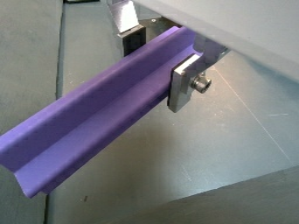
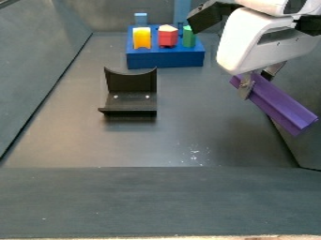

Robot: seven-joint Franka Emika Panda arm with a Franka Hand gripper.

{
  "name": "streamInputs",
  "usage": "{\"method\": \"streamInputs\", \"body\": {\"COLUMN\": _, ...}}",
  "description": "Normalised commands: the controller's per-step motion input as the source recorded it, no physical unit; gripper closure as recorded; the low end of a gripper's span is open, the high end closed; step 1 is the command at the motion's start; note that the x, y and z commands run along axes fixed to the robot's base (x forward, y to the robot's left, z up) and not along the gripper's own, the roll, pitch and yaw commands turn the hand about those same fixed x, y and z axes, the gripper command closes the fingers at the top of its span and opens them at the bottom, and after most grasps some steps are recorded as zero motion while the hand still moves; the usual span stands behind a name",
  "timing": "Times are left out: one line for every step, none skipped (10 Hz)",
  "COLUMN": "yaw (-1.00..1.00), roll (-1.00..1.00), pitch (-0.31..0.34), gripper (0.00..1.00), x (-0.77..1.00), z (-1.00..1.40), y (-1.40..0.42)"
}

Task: Pick up the star object. Move up. Place the star object on the fixture. Regrasp the star object. Move to above the board. Insert the star object.
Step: Place the star object on the fixture.

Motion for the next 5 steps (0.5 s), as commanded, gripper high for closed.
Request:
{"method": "streamInputs", "body": {"yaw": -0.01, "roll": 0.11, "pitch": 0.142, "gripper": 1.00, "x": -0.04, "z": 1.00, "y": 0.01}}
{"method": "streamInputs", "body": {"yaw": -0.01, "roll": 0.11, "pitch": 0.142, "gripper": 1.00, "x": -0.04, "z": 1.00, "y": 0.01}}
{"method": "streamInputs", "body": {"yaw": -1.00, "roll": -0.09, "pitch": 0.074, "gripper": 1.00, "x": 1.00, "z": 0.40, "y": -0.54}}
{"method": "streamInputs", "body": {"yaw": -1.00, "roll": -0.10, "pitch": 0.087, "gripper": 1.00, "x": 1.00, "z": 0.40, "y": -0.53}}
{"method": "streamInputs", "body": {"yaw": -1.00, "roll": -0.11, "pitch": 0.098, "gripper": 1.00, "x": 1.00, "z": 0.40, "y": -0.50}}
